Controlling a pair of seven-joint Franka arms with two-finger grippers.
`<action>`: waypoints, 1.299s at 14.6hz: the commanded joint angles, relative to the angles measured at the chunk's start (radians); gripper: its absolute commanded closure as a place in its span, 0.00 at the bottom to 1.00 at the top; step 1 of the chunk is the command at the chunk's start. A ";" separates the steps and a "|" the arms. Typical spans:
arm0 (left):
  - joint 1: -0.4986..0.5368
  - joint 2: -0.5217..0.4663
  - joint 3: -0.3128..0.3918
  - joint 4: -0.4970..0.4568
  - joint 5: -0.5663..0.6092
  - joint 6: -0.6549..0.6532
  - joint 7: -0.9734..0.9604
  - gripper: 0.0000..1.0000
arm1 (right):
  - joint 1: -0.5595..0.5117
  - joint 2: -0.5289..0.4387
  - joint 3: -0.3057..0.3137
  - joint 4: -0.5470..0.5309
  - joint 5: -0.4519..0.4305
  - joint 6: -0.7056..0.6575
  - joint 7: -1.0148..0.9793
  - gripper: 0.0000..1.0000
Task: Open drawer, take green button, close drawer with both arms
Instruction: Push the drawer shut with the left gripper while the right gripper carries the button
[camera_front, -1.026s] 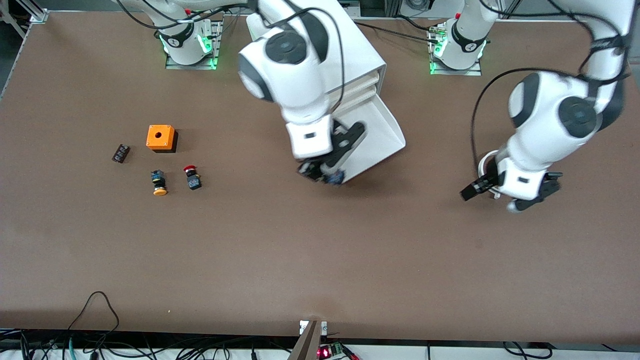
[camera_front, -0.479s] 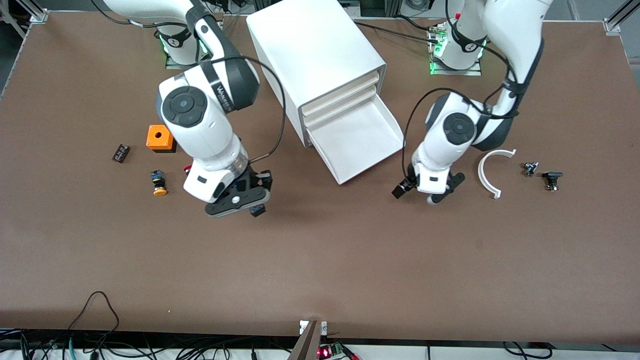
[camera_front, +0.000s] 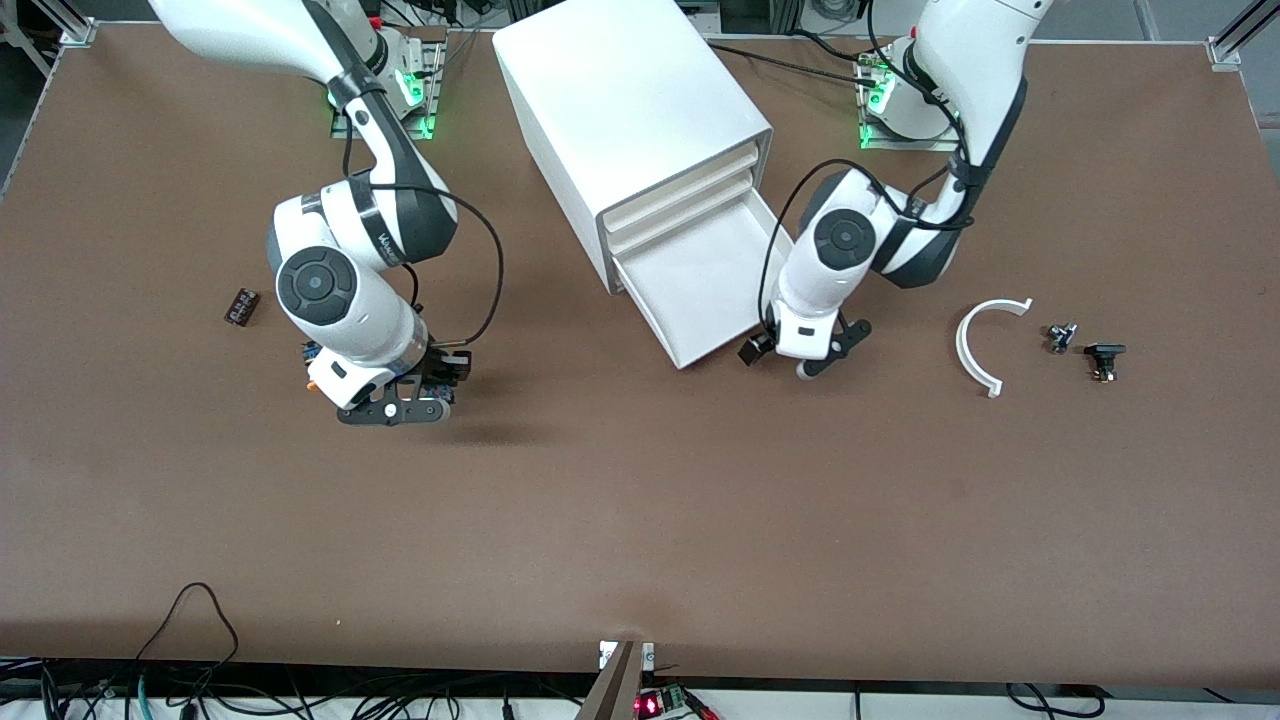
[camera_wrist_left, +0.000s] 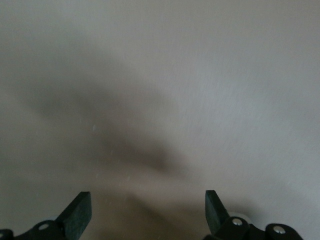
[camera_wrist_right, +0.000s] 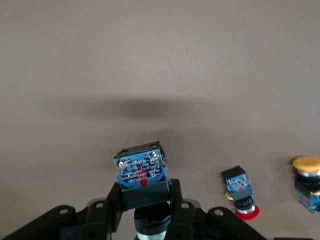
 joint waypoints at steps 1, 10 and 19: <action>-0.023 -0.033 -0.031 -0.063 -0.004 0.004 -0.002 0.00 | -0.013 -0.072 0.012 -0.159 -0.004 0.104 0.051 0.66; -0.027 -0.058 -0.215 -0.098 -0.002 -0.051 0.001 0.00 | -0.035 -0.068 0.013 -0.515 -0.002 0.557 0.086 0.60; -0.020 -0.075 -0.283 -0.097 -0.005 -0.068 0.003 0.00 | -0.038 -0.112 0.018 -0.231 0.004 0.157 0.234 0.00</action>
